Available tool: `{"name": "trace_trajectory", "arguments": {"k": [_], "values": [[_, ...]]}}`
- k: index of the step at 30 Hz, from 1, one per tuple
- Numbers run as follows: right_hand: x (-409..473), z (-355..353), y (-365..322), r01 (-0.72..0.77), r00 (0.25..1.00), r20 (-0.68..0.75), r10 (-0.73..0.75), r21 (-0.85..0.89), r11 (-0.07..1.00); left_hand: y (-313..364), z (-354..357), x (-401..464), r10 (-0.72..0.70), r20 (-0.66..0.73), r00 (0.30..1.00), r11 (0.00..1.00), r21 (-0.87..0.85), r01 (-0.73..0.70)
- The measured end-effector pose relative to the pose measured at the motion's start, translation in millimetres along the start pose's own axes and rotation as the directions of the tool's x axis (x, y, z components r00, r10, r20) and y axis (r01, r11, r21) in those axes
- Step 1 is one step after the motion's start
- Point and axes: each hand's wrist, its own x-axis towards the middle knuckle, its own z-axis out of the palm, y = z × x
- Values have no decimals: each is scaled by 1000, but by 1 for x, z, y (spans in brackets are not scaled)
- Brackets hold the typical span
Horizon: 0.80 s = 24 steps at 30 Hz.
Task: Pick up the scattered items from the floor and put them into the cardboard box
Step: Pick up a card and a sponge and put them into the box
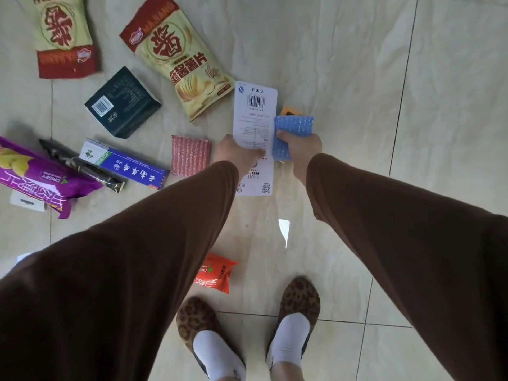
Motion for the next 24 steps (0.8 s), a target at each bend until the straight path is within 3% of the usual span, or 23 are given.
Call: {"name": "trace_trajectory", "arguments": {"k": [8, 14, 17, 21, 24], "values": [[-13, -1, 9, 24, 997, 74, -29, 72, 997, -3, 2, -7, 16, -11, 1000, 997, -73, -17], [-22, -30, 24, -70, 989, 135, 57, 92, 993, -7, 14, -14, -77, 95, 993, 995, -59, 83], [-26, -33, 33, -17, 999, 48, 11, 127, 992, -7, 24, -21, -64, 43, 997, 997, -48, 66], [-32, -45, 45, 53, 991, -126, -33, 162, 985, -4, 37, -33, 34, -21, 999, 991, 129, -31], [-33, -67, 53, 41, 985, -170, -14, 160, 986, -8, 48, -38, 71, -15, 997, 982, 177, -67]]}}
